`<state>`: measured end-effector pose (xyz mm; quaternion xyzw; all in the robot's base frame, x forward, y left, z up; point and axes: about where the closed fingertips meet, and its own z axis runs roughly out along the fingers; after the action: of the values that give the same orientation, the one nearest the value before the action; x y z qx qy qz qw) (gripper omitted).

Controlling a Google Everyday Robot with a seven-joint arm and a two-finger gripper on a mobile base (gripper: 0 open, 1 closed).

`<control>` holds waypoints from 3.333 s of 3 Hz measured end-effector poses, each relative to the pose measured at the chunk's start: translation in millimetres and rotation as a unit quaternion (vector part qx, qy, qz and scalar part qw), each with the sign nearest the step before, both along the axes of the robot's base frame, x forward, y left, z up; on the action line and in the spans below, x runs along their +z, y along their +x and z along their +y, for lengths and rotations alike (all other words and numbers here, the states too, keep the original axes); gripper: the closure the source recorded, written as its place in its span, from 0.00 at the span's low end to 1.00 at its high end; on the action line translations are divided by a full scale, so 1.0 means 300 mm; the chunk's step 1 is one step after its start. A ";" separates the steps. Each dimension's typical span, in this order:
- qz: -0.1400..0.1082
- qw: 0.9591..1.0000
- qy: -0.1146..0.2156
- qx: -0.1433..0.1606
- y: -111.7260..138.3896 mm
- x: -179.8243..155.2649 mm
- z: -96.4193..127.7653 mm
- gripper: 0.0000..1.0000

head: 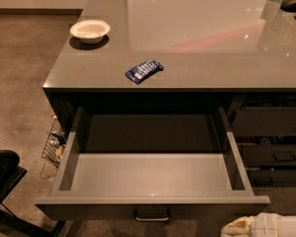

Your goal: Close top drawer

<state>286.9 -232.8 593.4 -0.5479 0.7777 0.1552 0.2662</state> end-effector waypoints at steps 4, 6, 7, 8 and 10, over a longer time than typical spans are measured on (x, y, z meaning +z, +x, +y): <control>-0.108 0.991 -0.001 0.082 0.540 0.046 0.211 1.00; -0.123 0.989 -0.017 0.079 0.610 0.051 0.204 1.00; -0.133 0.987 -0.035 0.080 0.739 0.033 0.166 1.00; -0.135 0.987 -0.039 0.079 0.770 0.029 0.153 1.00; -0.146 0.986 -0.051 0.069 1.071 0.000 0.052 1.00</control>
Offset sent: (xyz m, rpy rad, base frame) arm 0.1384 0.0516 -0.0125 0.0285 -0.1747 0.1536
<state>608.3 -217.2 593.5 -0.6300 0.6977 0.0512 0.3372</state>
